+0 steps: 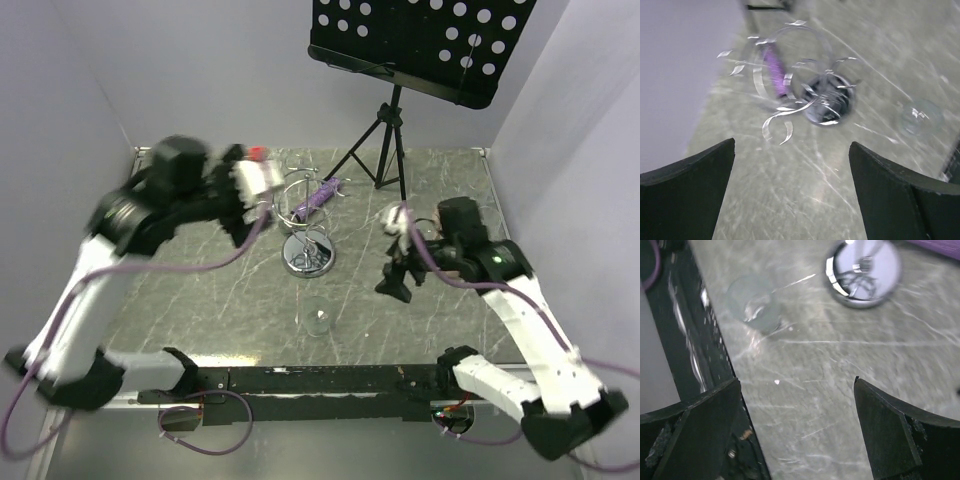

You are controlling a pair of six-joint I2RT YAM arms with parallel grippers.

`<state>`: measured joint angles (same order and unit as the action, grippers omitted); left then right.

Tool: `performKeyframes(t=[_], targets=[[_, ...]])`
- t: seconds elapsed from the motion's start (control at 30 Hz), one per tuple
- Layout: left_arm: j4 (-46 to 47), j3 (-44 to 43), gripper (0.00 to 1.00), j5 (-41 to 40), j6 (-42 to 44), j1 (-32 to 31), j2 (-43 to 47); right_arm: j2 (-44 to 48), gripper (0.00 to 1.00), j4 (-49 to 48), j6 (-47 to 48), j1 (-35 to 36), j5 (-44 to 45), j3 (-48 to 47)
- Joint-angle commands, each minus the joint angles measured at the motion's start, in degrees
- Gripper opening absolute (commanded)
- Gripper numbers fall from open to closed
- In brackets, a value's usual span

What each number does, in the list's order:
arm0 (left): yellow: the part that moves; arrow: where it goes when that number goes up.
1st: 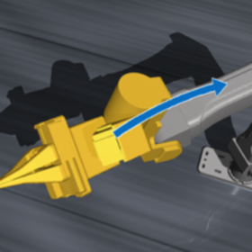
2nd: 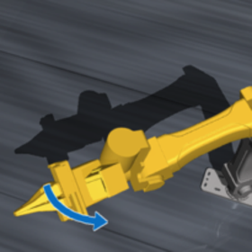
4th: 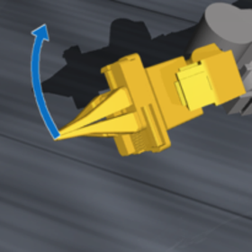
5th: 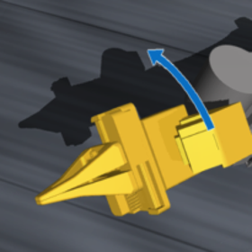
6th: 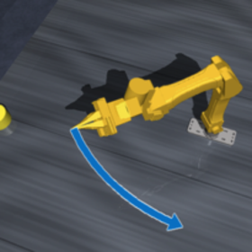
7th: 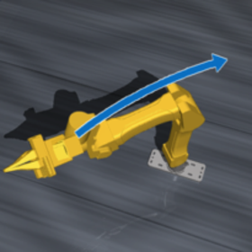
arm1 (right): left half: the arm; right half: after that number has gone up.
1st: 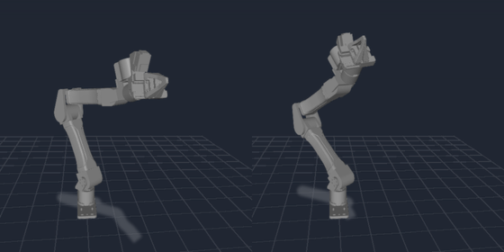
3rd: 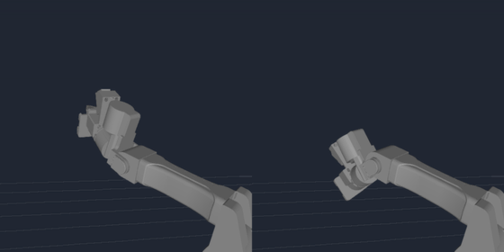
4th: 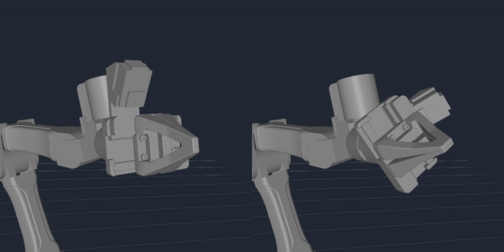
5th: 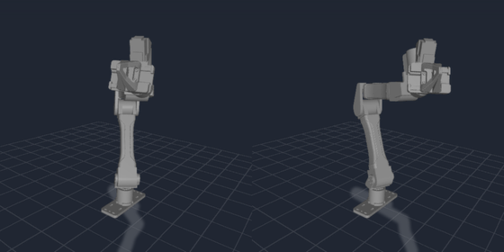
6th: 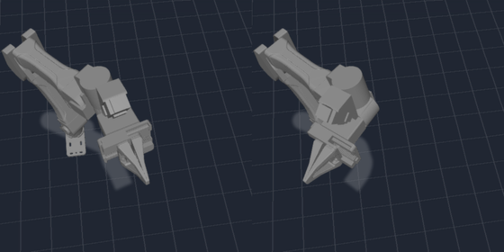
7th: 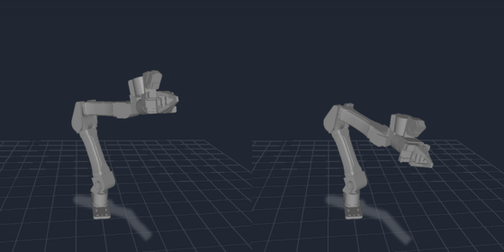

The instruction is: Take the wine glass off the wine glass rack

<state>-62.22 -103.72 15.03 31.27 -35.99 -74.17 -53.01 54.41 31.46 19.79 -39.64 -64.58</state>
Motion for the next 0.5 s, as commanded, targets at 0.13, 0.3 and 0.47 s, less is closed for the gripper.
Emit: performKeyframes(t=[0.13, 0.3, 0.47], targets=[[17.2, 13.9, 1.00, -6.9, -18.3, 13.1, 14.7, -12.8, 1.00, 1.4, 18.5, 20.6, 7.4, -5.1], [19.2, 18.8, 1.00, -3.9, -28.4, 24.3, 19.5, -22.1, 1.00, -0.4, 20.0, 28.9, 9.8, -8.1], [19.8, 24.3, 1.00, -7.0, -28.6, 28.8, 24.8, -31.1, 1.00, 0.9, 21.0, 32.0, 11.2, -12.7]])
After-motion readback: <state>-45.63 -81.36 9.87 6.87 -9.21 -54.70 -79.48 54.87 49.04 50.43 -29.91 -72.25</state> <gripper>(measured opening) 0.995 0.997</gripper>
